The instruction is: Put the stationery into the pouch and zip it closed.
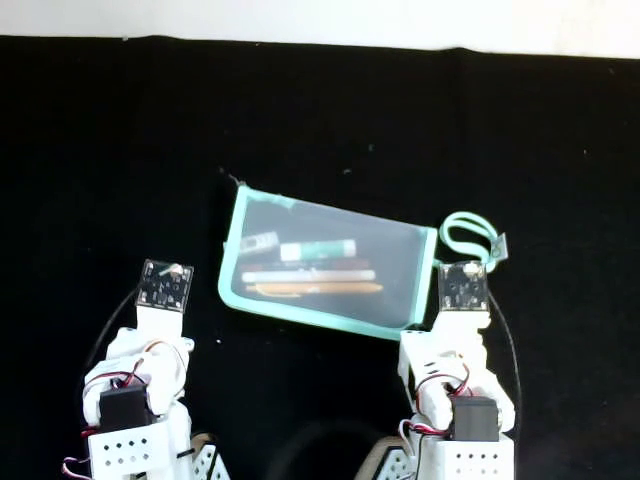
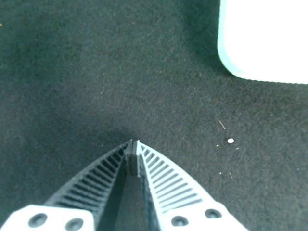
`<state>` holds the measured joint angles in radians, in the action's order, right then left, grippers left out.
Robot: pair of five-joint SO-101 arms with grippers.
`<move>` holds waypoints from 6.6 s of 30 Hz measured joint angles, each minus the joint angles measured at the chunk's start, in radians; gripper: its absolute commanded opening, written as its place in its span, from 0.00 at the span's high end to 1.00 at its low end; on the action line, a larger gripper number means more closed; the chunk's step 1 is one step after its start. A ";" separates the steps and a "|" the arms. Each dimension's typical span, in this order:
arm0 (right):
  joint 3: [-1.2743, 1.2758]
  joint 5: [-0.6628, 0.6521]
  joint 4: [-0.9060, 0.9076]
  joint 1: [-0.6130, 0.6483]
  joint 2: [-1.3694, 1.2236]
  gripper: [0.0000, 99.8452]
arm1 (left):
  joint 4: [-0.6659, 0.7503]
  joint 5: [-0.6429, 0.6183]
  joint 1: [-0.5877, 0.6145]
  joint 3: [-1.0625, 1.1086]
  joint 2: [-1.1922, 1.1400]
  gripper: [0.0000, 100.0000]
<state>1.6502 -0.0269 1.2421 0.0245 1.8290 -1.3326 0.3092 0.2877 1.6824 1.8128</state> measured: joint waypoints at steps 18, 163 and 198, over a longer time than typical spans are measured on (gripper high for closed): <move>0.000 0.000 0.000 0.000 0.000 0.97 | 0.000 0.000 -0.003 0.000 0.000 0.99; -1.605 -0.374 -0.362 -0.293 -2.262 0.69 | -0.061 -0.006 -0.233 -0.993 -1.373 0.63; -1.958 -0.304 -0.227 -0.299 -2.549 0.99 | -0.061 -0.006 -0.233 -0.976 -1.373 0.63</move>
<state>-0.3076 -0.3307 1.0150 -0.2746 -0.7196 -1.3940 0.3030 0.0545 0.7066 0.4396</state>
